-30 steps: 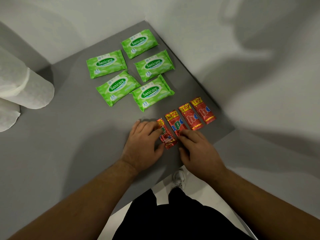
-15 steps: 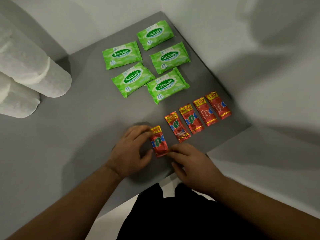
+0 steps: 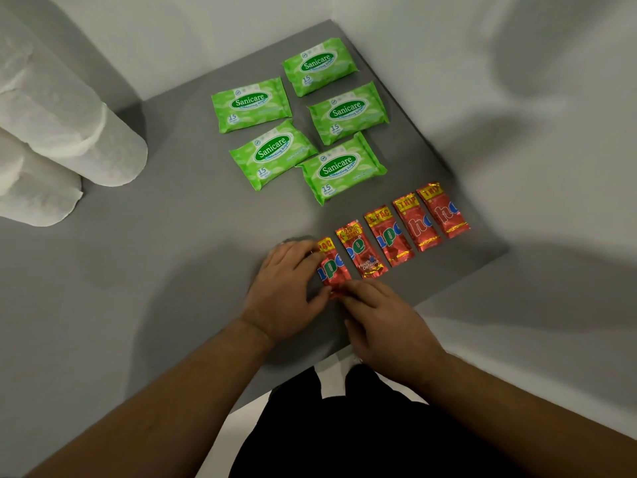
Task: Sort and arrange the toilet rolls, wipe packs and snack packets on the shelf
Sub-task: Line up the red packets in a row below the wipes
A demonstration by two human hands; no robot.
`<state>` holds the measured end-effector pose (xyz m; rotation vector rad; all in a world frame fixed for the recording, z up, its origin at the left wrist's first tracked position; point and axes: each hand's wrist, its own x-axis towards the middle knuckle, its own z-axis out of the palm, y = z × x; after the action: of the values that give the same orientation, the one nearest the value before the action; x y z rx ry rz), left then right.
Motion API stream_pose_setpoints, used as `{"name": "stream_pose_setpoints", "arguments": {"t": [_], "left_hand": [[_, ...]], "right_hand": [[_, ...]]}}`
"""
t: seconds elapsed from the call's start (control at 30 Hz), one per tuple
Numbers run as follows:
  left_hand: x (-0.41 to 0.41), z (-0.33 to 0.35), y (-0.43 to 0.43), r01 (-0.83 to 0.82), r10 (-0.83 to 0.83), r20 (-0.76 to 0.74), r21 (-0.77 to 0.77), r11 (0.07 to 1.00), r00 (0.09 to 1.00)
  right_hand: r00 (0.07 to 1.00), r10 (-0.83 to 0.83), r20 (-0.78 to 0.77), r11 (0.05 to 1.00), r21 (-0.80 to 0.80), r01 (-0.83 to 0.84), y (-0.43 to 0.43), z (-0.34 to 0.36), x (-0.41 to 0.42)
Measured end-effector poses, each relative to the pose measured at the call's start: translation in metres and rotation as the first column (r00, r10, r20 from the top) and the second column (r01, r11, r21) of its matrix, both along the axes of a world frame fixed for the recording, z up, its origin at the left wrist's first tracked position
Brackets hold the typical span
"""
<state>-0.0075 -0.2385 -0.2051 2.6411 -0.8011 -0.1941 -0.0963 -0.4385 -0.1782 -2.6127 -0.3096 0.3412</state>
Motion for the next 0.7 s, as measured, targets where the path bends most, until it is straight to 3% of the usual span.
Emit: {"name": "stream_pose_setpoints", "arguments": {"t": [0.7], "left_hand": [[-0.0020, 0.0033, -0.0042, -0.030, 0.030, -0.017, -0.032, 0.999, 0.999]], "right_hand": [[1.000, 0.002, -0.012, 1.000, 0.027, -0.002, -0.0044, 0.0057, 0.0001]]}}
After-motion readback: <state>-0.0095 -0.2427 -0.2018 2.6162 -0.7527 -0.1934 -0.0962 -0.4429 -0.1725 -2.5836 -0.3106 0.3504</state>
